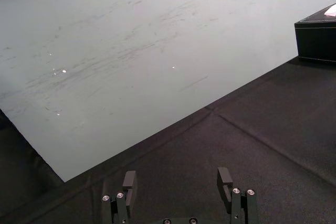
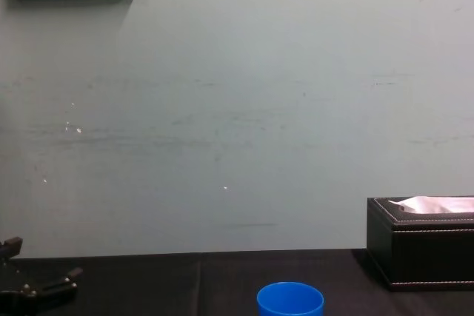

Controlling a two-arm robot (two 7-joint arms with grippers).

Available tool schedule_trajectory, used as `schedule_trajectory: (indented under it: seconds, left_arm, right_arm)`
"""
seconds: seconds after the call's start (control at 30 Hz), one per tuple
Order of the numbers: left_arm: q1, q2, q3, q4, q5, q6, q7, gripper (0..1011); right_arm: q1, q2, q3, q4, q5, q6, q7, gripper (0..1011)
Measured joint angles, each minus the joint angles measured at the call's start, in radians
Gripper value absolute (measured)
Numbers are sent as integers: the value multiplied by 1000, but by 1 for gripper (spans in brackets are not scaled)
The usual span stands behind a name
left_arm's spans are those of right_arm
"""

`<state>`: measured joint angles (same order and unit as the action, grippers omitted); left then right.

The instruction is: Stack the three plastic cups sequentially using one hand.

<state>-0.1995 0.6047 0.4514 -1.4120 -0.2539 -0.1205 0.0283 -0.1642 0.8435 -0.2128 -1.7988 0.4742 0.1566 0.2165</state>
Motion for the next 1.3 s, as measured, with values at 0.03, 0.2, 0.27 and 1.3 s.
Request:
schedule_trajectory:
  seconds: [0.03,0.2,0.27,1.3]
  left_arm:
    - [0,0,0,0,0,0,0,1000]
    - [0,0,0,0,0,0,0,1000]
    - [0,0,0,0,0,0,0,1000]
    - [0,0,0,0,0,0,0,1000]
  right_arm:
    - [-12,6,4,-7,2,1,7,1003]
    - [-72,33,22,-43,12,2,51,1003]
    - [-86,36,27,-53,16,2,62,1003]
    - [0,-124,-72,-25,-82,28,153,1003]
